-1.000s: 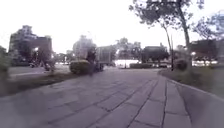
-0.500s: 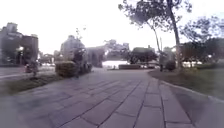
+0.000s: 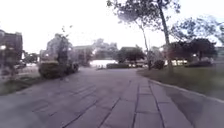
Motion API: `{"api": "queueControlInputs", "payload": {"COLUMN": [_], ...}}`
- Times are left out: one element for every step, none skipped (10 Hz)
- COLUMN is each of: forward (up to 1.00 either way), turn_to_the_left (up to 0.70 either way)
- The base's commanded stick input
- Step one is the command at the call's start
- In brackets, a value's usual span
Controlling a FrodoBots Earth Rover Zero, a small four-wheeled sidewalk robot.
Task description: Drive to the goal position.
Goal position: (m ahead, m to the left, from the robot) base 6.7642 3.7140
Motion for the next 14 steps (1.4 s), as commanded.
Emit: {"api": "queueControlInputs", "payload": {"forward": [0.70, 0.70, 0.70, 0.70, 0.70, 0.70, 0.70, 0.70, 0.70, 0.70, 0.70, 0.70, 0.70, 0.70], "turn_to_the_left": [0.00, 0.00, 0.00, 0.00, 0.00, 0.00, 0.00, 0.00, 0.00, 0.00, 0.00, 0.00, 0.00, 0.00]}}
